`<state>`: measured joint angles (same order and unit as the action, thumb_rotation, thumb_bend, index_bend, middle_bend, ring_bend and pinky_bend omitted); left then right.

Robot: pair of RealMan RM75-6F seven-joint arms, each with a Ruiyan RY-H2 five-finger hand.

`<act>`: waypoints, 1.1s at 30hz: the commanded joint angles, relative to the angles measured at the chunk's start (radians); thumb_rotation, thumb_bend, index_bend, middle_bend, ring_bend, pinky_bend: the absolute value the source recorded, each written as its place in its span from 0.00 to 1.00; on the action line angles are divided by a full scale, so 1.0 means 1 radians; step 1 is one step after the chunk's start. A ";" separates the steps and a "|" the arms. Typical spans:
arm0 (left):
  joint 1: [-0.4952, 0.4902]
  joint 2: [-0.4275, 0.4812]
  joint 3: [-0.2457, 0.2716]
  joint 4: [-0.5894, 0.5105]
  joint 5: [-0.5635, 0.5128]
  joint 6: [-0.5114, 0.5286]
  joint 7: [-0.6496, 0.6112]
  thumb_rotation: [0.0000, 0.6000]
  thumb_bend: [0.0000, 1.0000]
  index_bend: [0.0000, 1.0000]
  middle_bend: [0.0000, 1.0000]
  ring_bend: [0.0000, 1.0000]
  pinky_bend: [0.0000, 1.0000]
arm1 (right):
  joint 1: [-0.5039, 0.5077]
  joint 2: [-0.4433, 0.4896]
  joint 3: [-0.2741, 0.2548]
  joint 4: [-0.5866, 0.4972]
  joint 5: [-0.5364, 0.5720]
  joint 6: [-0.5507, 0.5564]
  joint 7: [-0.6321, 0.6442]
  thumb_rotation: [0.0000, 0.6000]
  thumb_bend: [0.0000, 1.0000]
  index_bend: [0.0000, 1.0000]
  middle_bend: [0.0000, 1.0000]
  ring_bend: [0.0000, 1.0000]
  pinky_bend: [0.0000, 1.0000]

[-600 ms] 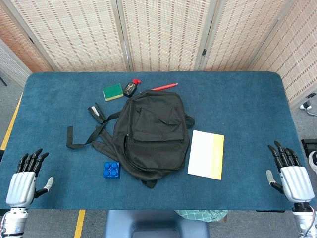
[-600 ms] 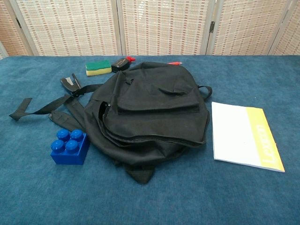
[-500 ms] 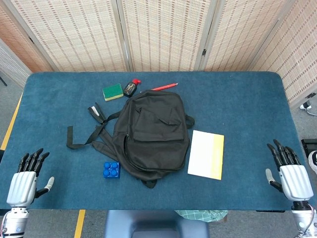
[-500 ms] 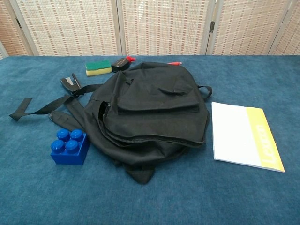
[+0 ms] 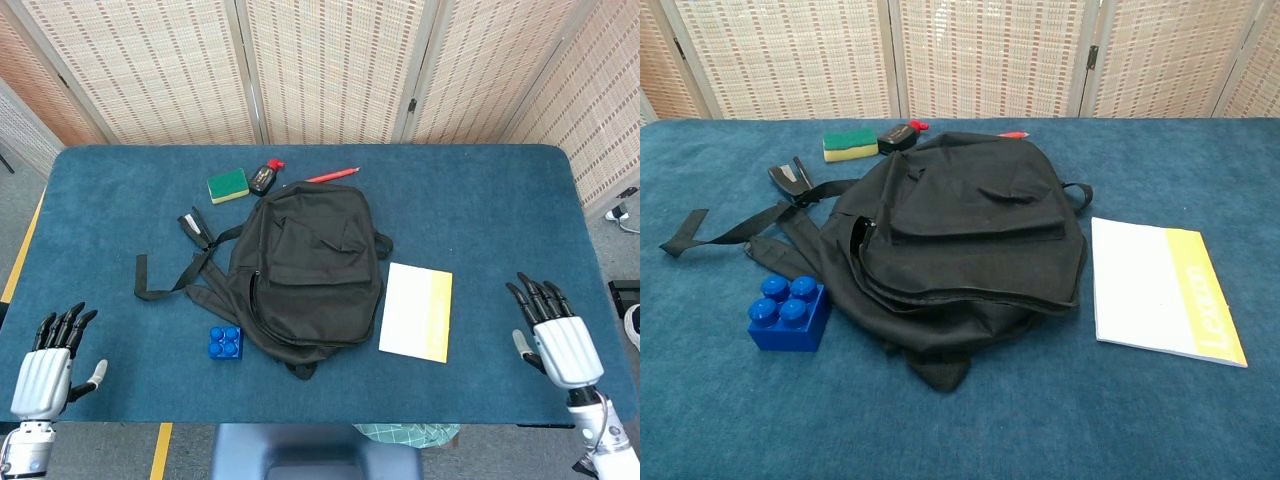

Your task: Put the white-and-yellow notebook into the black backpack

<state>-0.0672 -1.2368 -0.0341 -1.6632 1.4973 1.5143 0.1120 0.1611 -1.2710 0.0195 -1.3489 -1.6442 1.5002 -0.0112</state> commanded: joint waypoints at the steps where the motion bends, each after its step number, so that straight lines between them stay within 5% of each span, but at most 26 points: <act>1: 0.000 0.001 0.001 -0.003 0.001 -0.001 0.001 1.00 0.41 0.16 0.10 0.12 0.00 | 0.047 -0.062 -0.002 0.095 -0.029 -0.051 -0.002 1.00 0.50 0.03 0.06 0.12 0.10; 9: -0.003 0.009 -0.001 -0.018 -0.009 -0.011 0.010 1.00 0.41 0.16 0.10 0.12 0.00 | 0.109 -0.216 -0.028 0.346 -0.039 -0.153 0.062 1.00 0.49 0.03 0.01 0.06 0.01; 21: -0.007 0.011 -0.001 -0.029 -0.027 -0.029 0.029 1.00 0.41 0.16 0.09 0.12 0.00 | 0.164 -0.420 -0.059 0.677 -0.052 -0.205 0.174 1.00 0.41 0.03 0.00 0.02 0.00; 33: -0.008 0.011 -0.003 -0.027 -0.036 -0.033 0.029 1.00 0.41 0.16 0.09 0.12 0.00 | 0.214 -0.523 -0.075 0.818 -0.064 -0.208 0.237 1.00 0.40 0.03 0.00 0.03 0.00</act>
<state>-0.0750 -1.2255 -0.0376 -1.6903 1.4611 1.4814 0.1409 0.3714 -1.7891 -0.0535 -0.5351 -1.7066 1.2925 0.2226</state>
